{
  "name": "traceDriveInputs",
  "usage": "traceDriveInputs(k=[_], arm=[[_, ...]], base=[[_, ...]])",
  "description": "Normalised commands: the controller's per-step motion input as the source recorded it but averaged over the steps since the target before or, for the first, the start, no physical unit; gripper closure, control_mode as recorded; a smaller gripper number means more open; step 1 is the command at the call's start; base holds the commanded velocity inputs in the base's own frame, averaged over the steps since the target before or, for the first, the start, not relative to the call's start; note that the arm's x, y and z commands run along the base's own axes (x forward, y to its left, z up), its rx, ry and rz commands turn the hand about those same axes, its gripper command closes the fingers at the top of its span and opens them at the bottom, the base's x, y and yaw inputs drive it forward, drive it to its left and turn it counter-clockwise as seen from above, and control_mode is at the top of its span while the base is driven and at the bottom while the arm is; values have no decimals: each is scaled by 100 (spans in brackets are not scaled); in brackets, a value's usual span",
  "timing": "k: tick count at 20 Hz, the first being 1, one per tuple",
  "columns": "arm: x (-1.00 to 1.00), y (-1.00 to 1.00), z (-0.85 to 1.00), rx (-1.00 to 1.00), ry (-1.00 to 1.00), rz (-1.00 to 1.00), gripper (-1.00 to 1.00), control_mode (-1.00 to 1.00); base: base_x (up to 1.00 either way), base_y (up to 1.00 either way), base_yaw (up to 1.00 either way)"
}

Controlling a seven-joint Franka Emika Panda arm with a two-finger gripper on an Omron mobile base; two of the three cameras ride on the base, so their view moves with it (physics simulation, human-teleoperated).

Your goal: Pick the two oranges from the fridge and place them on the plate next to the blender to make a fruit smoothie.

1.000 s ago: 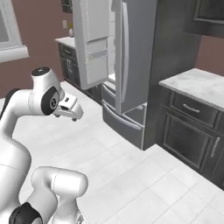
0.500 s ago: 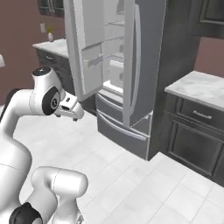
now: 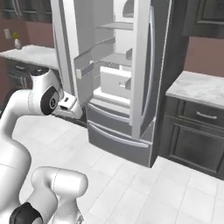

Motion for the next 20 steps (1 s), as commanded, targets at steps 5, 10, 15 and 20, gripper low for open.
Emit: traceDriveInputs(k=[5,10,15,20], arm=[[0,0,0,0,0,0,-100,100],[0,0,0,0,0,0,-100,100],[0,0,0,0,0,0,-100,100],[0,0,0,0,0,0,-100,100]], base=[[75,100,-54],[55,63,-33],[35,58,-26],[50,19,-28]])
